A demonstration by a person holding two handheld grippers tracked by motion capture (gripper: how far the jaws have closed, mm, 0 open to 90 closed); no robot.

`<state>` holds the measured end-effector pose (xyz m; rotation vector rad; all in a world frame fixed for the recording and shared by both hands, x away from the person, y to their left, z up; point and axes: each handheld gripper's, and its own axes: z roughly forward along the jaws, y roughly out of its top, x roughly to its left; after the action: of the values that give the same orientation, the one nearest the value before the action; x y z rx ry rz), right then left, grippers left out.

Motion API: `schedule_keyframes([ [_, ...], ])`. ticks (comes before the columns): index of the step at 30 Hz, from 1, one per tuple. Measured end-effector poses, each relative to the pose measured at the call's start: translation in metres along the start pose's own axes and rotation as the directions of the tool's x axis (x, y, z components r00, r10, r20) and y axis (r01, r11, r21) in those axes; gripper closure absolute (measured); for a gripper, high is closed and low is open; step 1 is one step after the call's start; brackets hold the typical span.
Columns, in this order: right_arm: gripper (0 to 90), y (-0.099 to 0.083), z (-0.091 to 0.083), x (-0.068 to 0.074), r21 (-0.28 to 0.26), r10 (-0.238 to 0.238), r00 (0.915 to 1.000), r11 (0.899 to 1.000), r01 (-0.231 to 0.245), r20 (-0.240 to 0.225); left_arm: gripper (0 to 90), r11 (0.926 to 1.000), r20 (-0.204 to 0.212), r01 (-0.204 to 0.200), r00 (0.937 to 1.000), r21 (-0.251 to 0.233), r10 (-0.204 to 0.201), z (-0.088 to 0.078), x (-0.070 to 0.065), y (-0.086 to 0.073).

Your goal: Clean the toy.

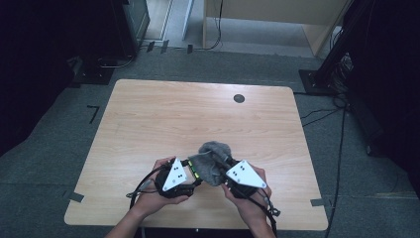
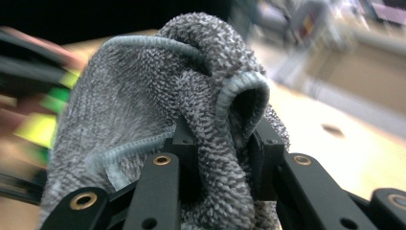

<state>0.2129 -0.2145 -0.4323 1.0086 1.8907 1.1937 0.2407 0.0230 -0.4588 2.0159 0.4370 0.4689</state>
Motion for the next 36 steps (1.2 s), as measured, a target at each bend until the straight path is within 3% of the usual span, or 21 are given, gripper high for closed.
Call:
schedule_keyframes([
  [2, 70.4, -0.004, -0.001, -0.010, 0.004, 0.060, 0.9982, 0.998, -0.060, -0.007, 34.6, 0.9999, 0.008, -0.002, 1.0000, 0.011, 0.002, 0.000, 0.002, 0.000],
  [4, 70.3, 0.001, -0.008, -0.010, -0.055, 0.088, 0.9954, 0.994, -0.090, -0.037, 34.6, 0.9994, 0.001, -0.018, 0.9998, 0.030, 0.018, 0.002, 0.002, -0.002],
  [7, 70.0, 0.017, -0.018, 0.008, -0.130, 0.014, 0.9957, 0.991, -0.026, -0.091, 34.6, 0.9994, 0.001, -0.016, 0.9999, 0.031, 0.016, 0.004, 0.000, -0.002],
  [9, 68.8, 0.023, -0.018, 0.026, -0.133, -0.044, 0.9882, 0.991, 0.025, -0.147, 34.6, 0.9991, -0.004, -0.026, 0.9996, 0.033, 0.026, 0.005, -0.003, 0.000],
  [10, 68.0, 0.023, -0.017, 0.034, -0.120, -0.079, 0.9852, 0.991, 0.060, -0.153, 34.6, 0.9989, -0.005, -0.028, 0.9996, 0.037, 0.028, 0.005, -0.004, 0.001],
  [12, 68.0, 0.022, -0.012, 0.042, -0.099, -0.132, 0.9850, 0.988, 0.121, -0.111, 34.6, 0.9970, -0.012, -0.041, 0.9990, 0.065, 0.042, 0.006, -0.005, 0.000],
  [14, 68.5, 0.018, -0.008, 0.033, -0.075, -0.092, 0.9909, 0.994, 0.085, -0.098, 34.6, 0.9966, -0.012, -0.044, 0.9989, 0.070, 0.045, 0.006, -0.004, 0.000],
  [16, 68.9, 0.012, -0.004, 0.017, -0.036, -0.032, 0.9988, 0.999, 0.030, -0.037, 34.6, 0.9974, -0.011, -0.040, 0.9991, 0.059, 0.041, 0.006, -0.005, 0.000],
  [18, 69.3, 0.008, -0.005, 0.002, -0.001, 0.018, 0.9998, 1.000, -0.018, 0.011, 34.6, 0.9987, 0.002, -0.026, 0.9997, 0.044, 0.026, 0.005, -0.004, 0.001],
  [19, 69.4, 0.008, -0.009, -0.002, -0.023, 0.055, 0.9985, 0.998, -0.055, 0.009, 34.6, 0.9982, -0.004, -0.029, 0.9996, 0.052, 0.029, 0.006, -0.004, 0.001],
  [20, 69.4, 0.010, -0.013, -0.002, -0.060, 0.094, 0.9954, 0.994, -0.095, -0.022, 34.6, 0.9977, -0.008, -0.030, 0.9995, 0.062, 0.031, 0.007, -0.003, 0.000],
  [21, 69.4, 0.014, -0.016, 0.002, -0.098, 0.100, 0.9931, 0.990, -0.106, -0.061, 34.6, 0.9969, -0.011, -0.032, 0.9994, 0.072, 0.032, 0.007, -0.003, -0.001],
  [22, 69.4, 0.018, -0.019, 0.009, -0.122, 0.071, 0.9931, 0.989, -0.082, -0.093, 34.6, 0.9962, -0.014, -0.035, 0.9992, 0.079, 0.037, 0.008, -0.003, -0.001],
  [24, 69.2, 0.024, -0.018, 0.030, -0.121, -0.030, 0.9881, 0.993, 0.011, -0.151, 34.6, 0.9966, -0.017, -0.030, 0.9993, 0.077, 0.032, 0.007, -0.003, 0.000],
  [26, 68.8, 0.023, -0.012, 0.046, -0.085, -0.123, 0.9840, 0.990, 0.112, -0.129, 34.6, 0.9958, -0.002, -0.020, 0.9998, 0.089, 0.020, 0.007, -0.004, 0.002],
  [27, 68.7, 0.020, -0.010, 0.048, -0.084, -0.141, 0.9835, 0.988, 0.132, -0.113, 34.6, 0.9946, -0.002, -0.025, 0.9997, 0.101, 0.026, 0.007, -0.004, 0.002],
  [28, 68.7, 0.018, -0.008, 0.045, -0.076, -0.123, 0.9865, 0.990, 0.115, -0.108, 34.6, 0.9938, 0.003, -0.030, 0.9996, 0.107, 0.030, 0.008, -0.003, 0.002],
  [31, 69.0, 0.012, -0.005, 0.020, -0.025, 0.009, 0.9984, 1.000, -0.010, -0.056, 34.6, 0.9965, 0.005, -0.005, 1.0000, 0.084, 0.005, 0.006, -0.001, 0.001],
  [34, 69.0, 0.008, -0.007, 0.000, 0.011, 0.092, 0.9957, 0.996, -0.092, 0.000, 34.5, 0.9978, 0.003, 0.019, 0.9998, 0.064, -0.020, 0.005, 0.002, 0.001],
  [36, 68.9, 0.012, -0.013, 0.000, -0.036, 0.118, 0.9926, 0.992, -0.119, -0.031, 34.6, 0.9969, -0.006, 0.021, 0.9998, 0.076, -0.021, 0.006, 0.003, -0.001],
])
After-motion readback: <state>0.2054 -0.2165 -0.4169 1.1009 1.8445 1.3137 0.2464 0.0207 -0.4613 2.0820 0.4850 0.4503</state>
